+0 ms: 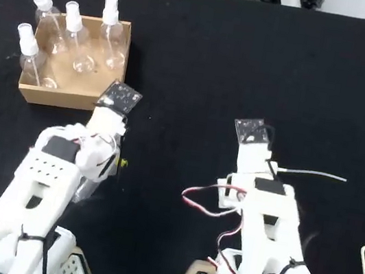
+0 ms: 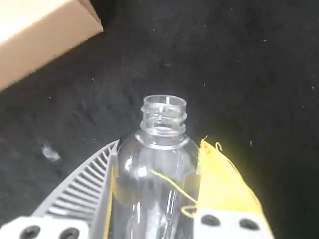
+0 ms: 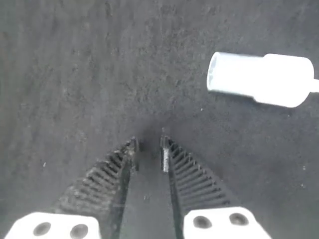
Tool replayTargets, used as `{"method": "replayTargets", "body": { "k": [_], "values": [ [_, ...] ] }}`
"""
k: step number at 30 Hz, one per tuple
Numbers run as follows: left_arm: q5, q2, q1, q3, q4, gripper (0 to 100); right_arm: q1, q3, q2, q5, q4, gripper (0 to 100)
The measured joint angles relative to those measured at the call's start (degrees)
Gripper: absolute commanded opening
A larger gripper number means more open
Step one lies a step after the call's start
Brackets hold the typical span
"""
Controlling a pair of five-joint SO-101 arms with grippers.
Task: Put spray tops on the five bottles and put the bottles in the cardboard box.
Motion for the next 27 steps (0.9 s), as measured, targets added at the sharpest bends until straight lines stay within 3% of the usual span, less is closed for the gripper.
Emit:
{"method": "replayTargets", "body": {
  "k": [3,6,13,17,21,27],
  "values": [
    [3.96,-0.53,0.26,1.93,-2.20,4,0.09,-7.74,0.00,4.40,8.70,20.1],
    [6.95,-0.62,0.44,2.55,-2.73,4,0.53,-15.21,0.00,13.36,16.62,25.8],
    [10.02,-0.62,0.44,2.81,-2.73,4,0.53,-20.13,0.00,47.30,18.90,24.7],
    [10.02,-0.62,0.44,3.87,-2.99,4,0.44,-20.13,0.00,62.15,18.90,24.7],
    [10.02,-0.62,0.44,3.87,-2.99,4,0.53,-20.13,0.00,69.45,18.73,24.7],
    [10.02,-0.62,0.44,3.87,-2.99,4,6.68,-22.86,5.71,70.95,11.16,28.5]
  ]
}}
